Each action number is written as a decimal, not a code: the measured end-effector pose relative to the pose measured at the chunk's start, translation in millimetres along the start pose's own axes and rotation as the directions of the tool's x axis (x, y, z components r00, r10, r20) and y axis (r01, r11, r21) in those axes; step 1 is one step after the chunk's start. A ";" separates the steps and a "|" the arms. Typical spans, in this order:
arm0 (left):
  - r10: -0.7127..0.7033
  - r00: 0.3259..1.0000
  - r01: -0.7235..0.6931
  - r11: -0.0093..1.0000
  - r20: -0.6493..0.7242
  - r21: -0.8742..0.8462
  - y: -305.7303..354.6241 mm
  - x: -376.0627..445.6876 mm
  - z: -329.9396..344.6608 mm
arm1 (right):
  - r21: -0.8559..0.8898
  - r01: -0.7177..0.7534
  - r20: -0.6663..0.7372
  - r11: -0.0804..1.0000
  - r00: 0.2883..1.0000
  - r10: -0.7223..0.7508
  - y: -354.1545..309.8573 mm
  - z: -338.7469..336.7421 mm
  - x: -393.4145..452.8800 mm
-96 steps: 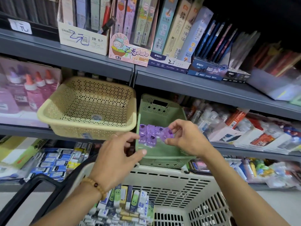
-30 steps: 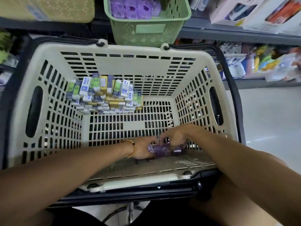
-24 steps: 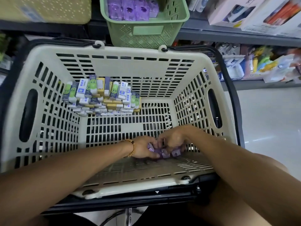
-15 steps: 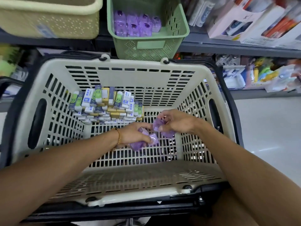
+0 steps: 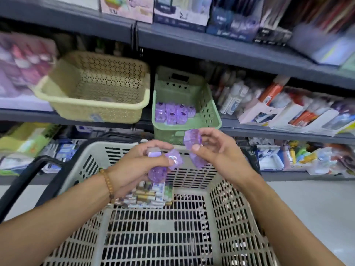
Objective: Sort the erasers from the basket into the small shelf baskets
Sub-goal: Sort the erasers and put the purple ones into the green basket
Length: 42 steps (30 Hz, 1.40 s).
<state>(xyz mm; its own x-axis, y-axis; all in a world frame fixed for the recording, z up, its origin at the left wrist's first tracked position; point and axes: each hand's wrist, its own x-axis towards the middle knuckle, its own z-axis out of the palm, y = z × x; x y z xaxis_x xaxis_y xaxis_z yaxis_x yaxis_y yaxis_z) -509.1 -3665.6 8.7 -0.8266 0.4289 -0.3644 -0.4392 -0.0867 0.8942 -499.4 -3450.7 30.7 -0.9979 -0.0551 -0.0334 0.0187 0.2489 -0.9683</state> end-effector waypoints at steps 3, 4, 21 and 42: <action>0.091 0.995 -0.091 0.996 -0.045 0.005 24.1 0.5 -4.3 | -0.173 0.086 -0.023 0.981 0.996 -0.092 -30.3 -10.0 32.1; 0.116 0.991 -0.117 0.993 -0.059 -0.001 30.7 1.1 -6.7 | -0.234 0.112 -0.027 0.966 0.992 -0.122 -38.3 -13.1 45.0; 0.164 0.951 -0.198 0.974 -0.260 -0.110 55.6 8.7 -44.4 | -0.786 0.198 0.329 0.585 0.936 0.125 -19.9 32.5 145.9; 0.140 0.960 -0.185 0.968 -0.244 -0.171 50.4 16.6 -37.1 | -0.252 -0.096 0.010 0.963 0.995 0.102 -18.5 -20.5 132.5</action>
<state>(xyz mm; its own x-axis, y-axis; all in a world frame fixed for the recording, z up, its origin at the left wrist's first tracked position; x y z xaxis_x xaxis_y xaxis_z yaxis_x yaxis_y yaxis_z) -558.1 -3696.2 38.0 -0.9406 0.1803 -0.2875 -0.3323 -0.3171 0.8883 -633.3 -3442.8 49.3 -0.9902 -0.0391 -0.1343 0.0983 0.4884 -0.8671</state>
